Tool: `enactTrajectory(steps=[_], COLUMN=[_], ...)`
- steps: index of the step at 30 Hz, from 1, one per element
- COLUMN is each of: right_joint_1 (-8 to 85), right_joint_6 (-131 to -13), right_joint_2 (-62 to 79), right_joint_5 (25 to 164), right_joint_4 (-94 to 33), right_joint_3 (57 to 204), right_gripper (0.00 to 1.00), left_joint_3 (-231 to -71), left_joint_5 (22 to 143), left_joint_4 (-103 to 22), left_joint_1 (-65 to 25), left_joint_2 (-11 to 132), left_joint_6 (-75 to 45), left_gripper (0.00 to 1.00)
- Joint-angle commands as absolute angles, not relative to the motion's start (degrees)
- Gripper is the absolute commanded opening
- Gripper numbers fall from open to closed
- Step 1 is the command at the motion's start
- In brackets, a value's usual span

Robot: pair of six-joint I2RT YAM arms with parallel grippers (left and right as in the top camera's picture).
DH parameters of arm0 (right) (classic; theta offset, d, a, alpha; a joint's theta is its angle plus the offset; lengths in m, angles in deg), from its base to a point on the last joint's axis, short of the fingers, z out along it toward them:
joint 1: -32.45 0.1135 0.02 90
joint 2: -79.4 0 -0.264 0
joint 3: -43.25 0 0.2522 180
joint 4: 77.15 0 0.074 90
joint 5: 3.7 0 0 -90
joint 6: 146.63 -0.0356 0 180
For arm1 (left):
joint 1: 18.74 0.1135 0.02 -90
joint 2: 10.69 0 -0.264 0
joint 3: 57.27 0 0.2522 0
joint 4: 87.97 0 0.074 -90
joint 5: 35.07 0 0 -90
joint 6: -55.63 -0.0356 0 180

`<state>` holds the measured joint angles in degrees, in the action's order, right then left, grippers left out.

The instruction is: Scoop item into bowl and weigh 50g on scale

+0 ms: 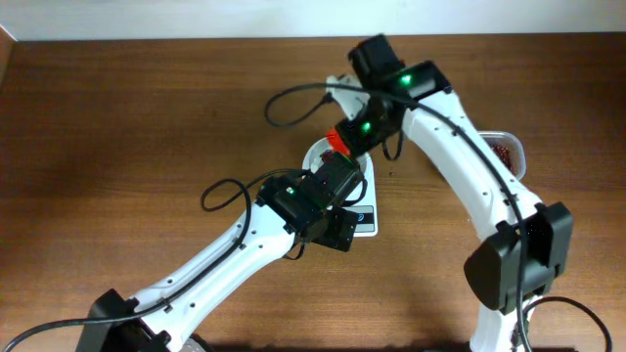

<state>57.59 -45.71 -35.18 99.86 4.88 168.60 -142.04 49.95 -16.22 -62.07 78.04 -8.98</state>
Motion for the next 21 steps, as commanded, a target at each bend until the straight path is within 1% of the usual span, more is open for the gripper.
enactTrajectory(steps=[1, 4, 6, 9, 12, 17, 21], right_joint_1=[55.28, 52.85, 49.20, 42.58, 37.88, 36.15, 36.15], right_joint_6=[-46.63, -46.57, -46.68, -49.91, -49.91, -50.06, -51.27], right_joint_2=[-34.75, -34.75, -34.77, -34.77, -34.77, -34.77, -35.01], right_joint_5=[101.28, 100.61, 100.65, 100.67, 100.65, 100.32, 92.30], right_joint_4=[9.03, 8.81, 8.66, 8.46, 7.96, 8.22, 9.53], right_joint_3=[175.97, 177.80, 177.78, 177.76, 177.76, 177.76, 177.24], right_gripper=[0.04, 0.04, 0.04, 0.04, 0.04, 0.04, 0.04], left_joint_3=[-141.71, -141.71, -141.71, -141.71, -141.71, -141.71, -141.71], left_joint_5=[49.30, 49.30, 49.30, 49.30, 49.30, 49.30, 49.30], left_joint_4=[-16.13, -16.13, -16.11, -16.13, -16.13, -16.13, -16.13], left_joint_1=[-62.20, -62.20, -62.20, -62.20, -62.20, -62.20, -62.20], left_joint_2=[78.23, 78.23, 78.23, 78.23, 78.23, 78.23, 78.23], left_joint_6=[-8.26, -8.26, -8.26, -8.26, -8.26, -8.26, -8.26], left_gripper=[0.99, 0.99, 0.99, 0.99, 0.99, 0.99, 0.99])
